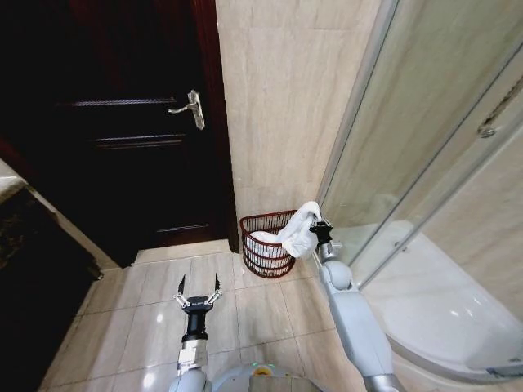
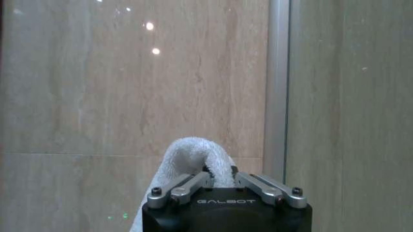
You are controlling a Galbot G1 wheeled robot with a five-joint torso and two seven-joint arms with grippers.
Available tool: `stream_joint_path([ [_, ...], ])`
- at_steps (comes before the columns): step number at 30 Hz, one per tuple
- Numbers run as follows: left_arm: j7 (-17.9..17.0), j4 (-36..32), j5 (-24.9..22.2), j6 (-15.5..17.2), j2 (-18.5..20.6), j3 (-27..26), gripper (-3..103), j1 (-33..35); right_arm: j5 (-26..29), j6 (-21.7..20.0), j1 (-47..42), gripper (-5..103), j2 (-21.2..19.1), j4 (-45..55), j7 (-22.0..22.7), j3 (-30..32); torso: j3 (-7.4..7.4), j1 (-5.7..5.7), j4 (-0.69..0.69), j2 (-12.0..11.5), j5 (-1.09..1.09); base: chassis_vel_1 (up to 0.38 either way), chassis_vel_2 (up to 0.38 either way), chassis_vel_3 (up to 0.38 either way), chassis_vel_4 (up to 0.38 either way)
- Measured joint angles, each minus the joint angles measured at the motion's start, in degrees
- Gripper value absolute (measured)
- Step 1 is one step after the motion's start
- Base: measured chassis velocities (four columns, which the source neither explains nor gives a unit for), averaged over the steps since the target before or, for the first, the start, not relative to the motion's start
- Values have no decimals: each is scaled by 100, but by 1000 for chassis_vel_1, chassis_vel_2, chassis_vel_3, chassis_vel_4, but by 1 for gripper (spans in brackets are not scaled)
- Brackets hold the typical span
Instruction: Discard the used towel into the hamper.
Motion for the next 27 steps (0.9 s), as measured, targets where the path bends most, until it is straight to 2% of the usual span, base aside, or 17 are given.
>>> stream_joint_path([
  [8, -8, 35, -45, -17, 0, 0, 100, -7, 65, -107, -211, 4, 22, 285, 29, -32, 4, 4, -1, 7, -2, -79, 80, 68, -78],
  [15, -17, 65, -51, -34, 1, 0, 100, -9, 101, -179, 48, 4, 8, 239, -49, -99, 5, 1, -4, 12, -2, 0, 0, 0, 0],
  [23, -24, 124, -39, -33, 1, 0, 100, -25, 324, -441, 1221, 4, 26, 200, -34, -619, 8, 5, 0, 14, -1, 0, 0, 0, 0],
  [27, -27, 145, -37, -26, 1, -1, 100, -37, 419, -538, 1527, 4, 39, 194, 16, -754, 8, 5, 0, 15, -1, 0, 0, 0, 0],
])
